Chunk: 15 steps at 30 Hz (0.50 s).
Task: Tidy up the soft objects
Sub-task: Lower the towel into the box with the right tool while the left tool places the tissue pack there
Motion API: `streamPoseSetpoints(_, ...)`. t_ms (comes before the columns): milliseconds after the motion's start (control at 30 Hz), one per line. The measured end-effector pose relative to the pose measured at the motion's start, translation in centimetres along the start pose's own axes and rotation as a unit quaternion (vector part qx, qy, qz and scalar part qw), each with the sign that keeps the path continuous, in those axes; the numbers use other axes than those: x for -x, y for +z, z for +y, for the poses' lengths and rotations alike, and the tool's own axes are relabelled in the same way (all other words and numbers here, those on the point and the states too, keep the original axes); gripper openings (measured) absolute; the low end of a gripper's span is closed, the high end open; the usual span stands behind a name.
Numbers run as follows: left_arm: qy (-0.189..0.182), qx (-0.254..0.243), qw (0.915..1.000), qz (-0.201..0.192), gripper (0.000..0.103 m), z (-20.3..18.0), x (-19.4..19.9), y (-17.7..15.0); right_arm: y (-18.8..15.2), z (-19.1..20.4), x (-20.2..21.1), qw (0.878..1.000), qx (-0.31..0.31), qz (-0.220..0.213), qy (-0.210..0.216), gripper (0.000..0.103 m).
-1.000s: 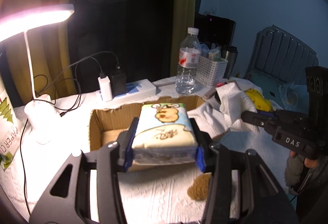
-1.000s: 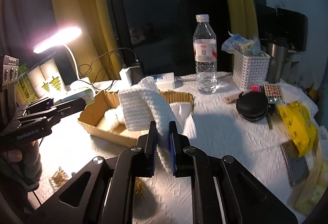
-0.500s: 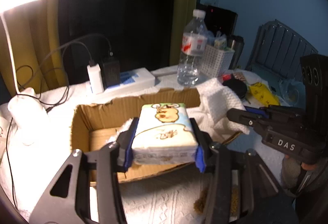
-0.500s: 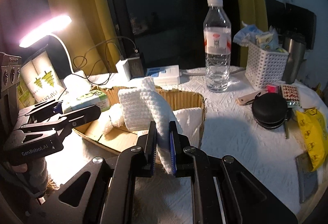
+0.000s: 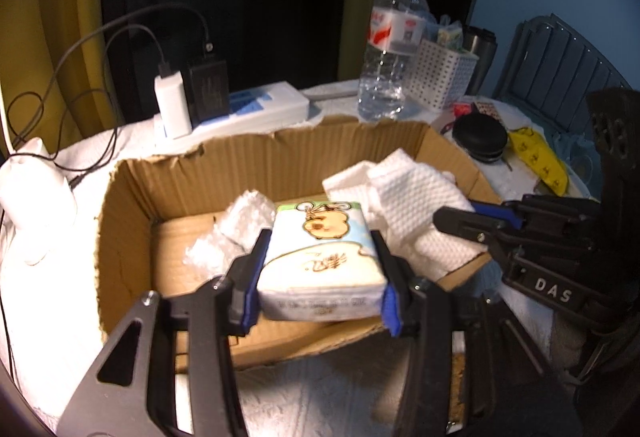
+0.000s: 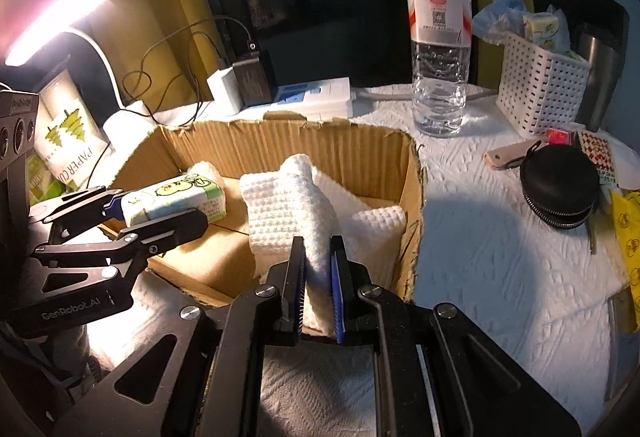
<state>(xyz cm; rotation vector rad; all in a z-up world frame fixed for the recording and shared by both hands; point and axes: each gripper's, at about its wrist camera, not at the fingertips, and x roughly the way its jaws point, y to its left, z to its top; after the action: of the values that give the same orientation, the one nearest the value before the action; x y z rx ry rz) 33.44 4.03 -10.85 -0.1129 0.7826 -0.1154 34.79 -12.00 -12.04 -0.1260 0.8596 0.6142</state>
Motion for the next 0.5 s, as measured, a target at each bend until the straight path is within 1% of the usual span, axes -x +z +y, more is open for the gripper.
streamPoseSetpoints(100, -0.001, 0.003, 1.0000, 0.006, 0.049, 0.1, -0.2, 0.0, 0.1, 0.2, -0.1, 1.000, 0.006, 0.003, -0.004, 0.013)
streamPoseSetpoints(133, -0.001, 0.004, 1.0000, 0.005, 0.051, 0.1, -0.1, 0.1, 0.1, 0.2, 0.0, 1.000, 0.006, 0.004, -0.005, 0.014)
streamPoseSetpoints(233, -0.001, 0.004, 1.0000, 0.002, 0.052, 0.1, 0.2, 0.1, 0.2, 0.5, 0.0, 1.000, 0.006, 0.005, -0.002, 0.026)
streamPoseSetpoints(267, 0.000, 0.004, 1.0000, 0.001, 0.053, 0.0, 0.3, 0.2, 0.2, 0.6, 0.1, 1.000, 0.007, 0.005, -0.003, 0.033)
streamPoseSetpoints(300, 0.001, 0.004, 1.0000, -0.001, 0.053, 0.0, 0.5, 0.2, 0.2, 0.8, 0.2, 1.000, 0.007, 0.004, -0.002, 0.038)
streamPoseSetpoints(400, 0.003, 0.004, 1.0000, -0.008, 0.055, 0.0, 1.2, 0.2, 0.3, 1.2, 0.8, 1.000, 0.009, 0.000, -0.005, 0.040)
streamPoseSetpoints(500, 0.004, 0.001, 0.9999, -0.016, 0.063, -0.2, 2.0, 0.1, 0.3, 1.5, 1.5, 1.000, 0.009, -0.006, -0.008, 0.040)
